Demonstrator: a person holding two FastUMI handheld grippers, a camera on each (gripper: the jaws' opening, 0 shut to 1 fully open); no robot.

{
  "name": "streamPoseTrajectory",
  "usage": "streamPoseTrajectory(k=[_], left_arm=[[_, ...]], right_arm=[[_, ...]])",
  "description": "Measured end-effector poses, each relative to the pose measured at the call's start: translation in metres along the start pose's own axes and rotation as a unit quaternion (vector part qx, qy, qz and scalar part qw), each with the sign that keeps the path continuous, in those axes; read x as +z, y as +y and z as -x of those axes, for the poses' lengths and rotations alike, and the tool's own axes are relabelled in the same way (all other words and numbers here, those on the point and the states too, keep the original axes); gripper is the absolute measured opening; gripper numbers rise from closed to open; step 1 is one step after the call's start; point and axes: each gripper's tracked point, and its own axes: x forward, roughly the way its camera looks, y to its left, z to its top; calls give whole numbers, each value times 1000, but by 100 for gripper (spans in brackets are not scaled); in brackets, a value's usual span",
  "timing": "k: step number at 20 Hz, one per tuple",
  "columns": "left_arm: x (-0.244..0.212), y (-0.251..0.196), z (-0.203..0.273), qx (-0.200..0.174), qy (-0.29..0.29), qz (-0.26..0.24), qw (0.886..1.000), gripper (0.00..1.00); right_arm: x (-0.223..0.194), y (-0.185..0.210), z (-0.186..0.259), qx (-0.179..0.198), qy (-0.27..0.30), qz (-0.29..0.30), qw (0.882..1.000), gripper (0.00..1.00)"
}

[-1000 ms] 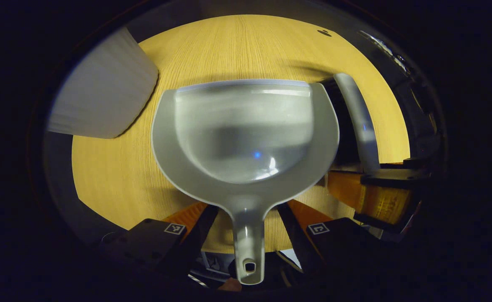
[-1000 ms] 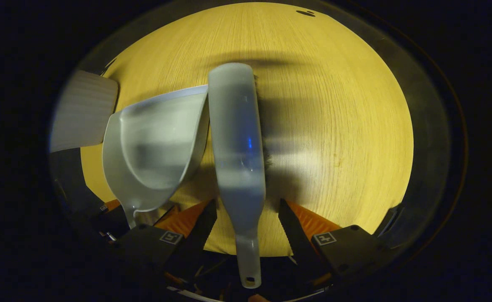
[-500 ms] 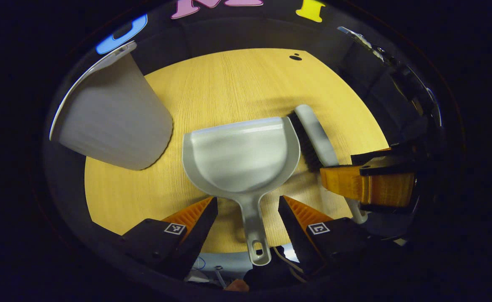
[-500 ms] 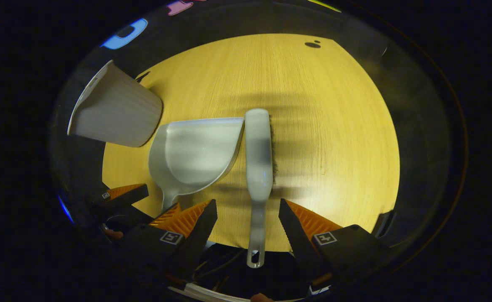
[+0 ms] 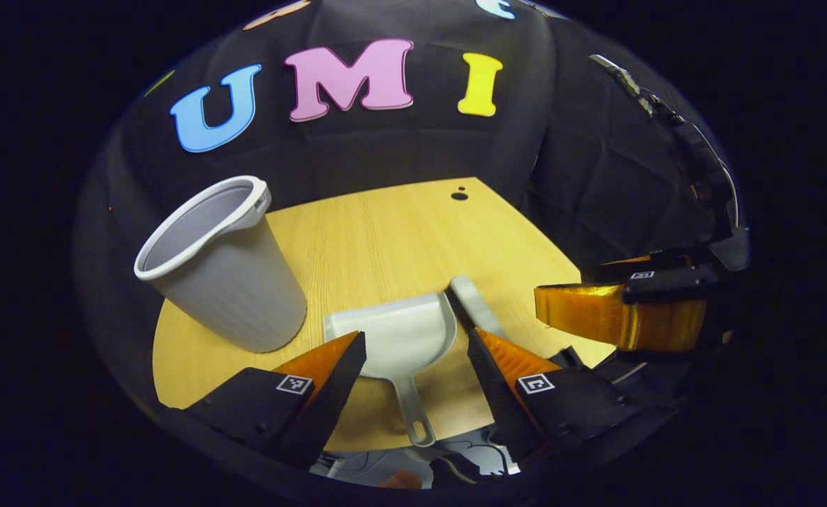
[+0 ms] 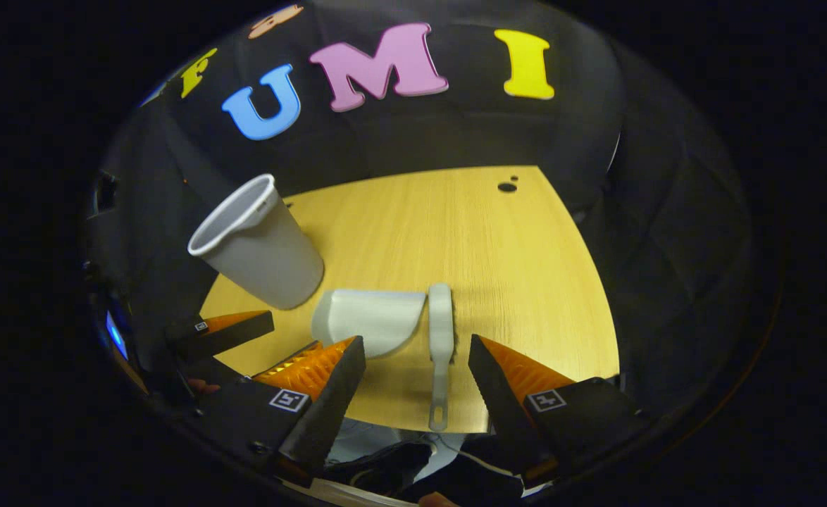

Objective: Pick up the small broom and dustpan from the desktop, sweep the trash into the dustpan with the broom, and then empty the trash into the garbage bin.

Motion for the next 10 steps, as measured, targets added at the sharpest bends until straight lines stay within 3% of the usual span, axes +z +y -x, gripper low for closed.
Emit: streamPoseTrajectory(k=[3, 4, 6, 10], left_arm=[[24, -2, 30, 36, -93, 22, 995, 88], [30, -1, 46, 56, -124, 35, 990, 88], [26, 3, 67, 105, -174, 59, 977, 88], [25, 5, 79, 152, -295, 66, 941, 87]], right_arm=[[64, -13, 32, 4, -112, 54, 992, 96], [86, -16, 47, 5, -152, 66, 986, 92], [123, -13, 69, 15, -203, 77, 976, 95], [149, -4, 104, 34, -299, 110, 947, 95]])
